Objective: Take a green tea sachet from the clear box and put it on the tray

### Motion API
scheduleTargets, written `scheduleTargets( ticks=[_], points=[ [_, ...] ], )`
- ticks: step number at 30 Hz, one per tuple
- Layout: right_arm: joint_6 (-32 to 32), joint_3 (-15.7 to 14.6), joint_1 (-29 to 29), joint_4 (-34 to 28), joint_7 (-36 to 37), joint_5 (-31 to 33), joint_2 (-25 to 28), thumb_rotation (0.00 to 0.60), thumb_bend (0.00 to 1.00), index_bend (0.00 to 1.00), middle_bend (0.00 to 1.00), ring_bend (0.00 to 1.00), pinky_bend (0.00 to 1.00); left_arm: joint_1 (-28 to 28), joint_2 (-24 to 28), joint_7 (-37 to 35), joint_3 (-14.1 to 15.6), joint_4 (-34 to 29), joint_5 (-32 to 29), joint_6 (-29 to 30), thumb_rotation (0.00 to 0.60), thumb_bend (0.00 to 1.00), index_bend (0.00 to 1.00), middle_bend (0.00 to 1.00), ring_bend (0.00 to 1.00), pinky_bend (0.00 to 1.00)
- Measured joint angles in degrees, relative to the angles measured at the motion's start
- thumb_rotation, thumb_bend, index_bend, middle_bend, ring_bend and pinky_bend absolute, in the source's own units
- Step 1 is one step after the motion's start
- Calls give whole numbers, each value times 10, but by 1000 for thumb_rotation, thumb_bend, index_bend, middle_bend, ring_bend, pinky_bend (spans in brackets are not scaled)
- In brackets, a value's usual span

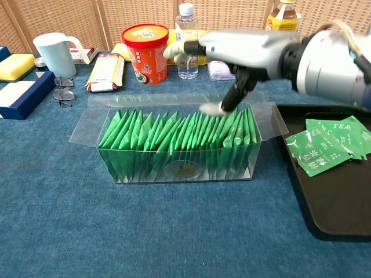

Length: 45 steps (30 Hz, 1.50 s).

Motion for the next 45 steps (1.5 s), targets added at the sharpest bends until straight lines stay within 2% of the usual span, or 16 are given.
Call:
scheduleTargets(
  ticks=[6, 10, 16, 24, 32, 38, 45],
  points=[
    [-8, 25, 28, 10, 3, 41, 25, 600, 384, 0, 24, 24, 132, -1, -1, 2, 0, -1, 0, 0, 600, 267, 133, 165, 72, 248],
    [-21, 29, 43, 14, 13, 66, 37, 600, 384, 23, 41, 27, 132, -1, -1, 3, 0, -2, 0, 0, 600, 267, 133, 165, 71, 247],
    [-47, 30, 68, 23, 29, 101, 51, 600, 386, 173, 66, 42, 132, 0, -1, 2, 1, -2, 0, 2, 600, 267, 133, 164, 70, 247],
    [-61, 26, 98, 26, 42, 140, 69, 600, 494, 374, 90, 68, 133, 1, -1, -4, 2, 2, 1, 4, 600, 267, 133, 162, 65, 248],
    [-56, 14, 116, 30, 47, 164, 76, 600, 549, 542, 127, 98, 133, -1, -4, -7, 2, 6, 2, 3, 600, 267, 133, 158, 59, 248],
    [-53, 7, 130, 33, 50, 177, 76, 600, 562, 601, 157, 110, 132, -1, -5, -11, 2, 8, 2, 2, 600, 267, 133, 156, 57, 248],
    [-48, -2, 145, 38, 44, 194, 74, 600, 570, 580, 161, 110, 133, 1, -6, -15, 4, 12, 1, 2, 600, 267, 133, 155, 56, 248]
  ],
)
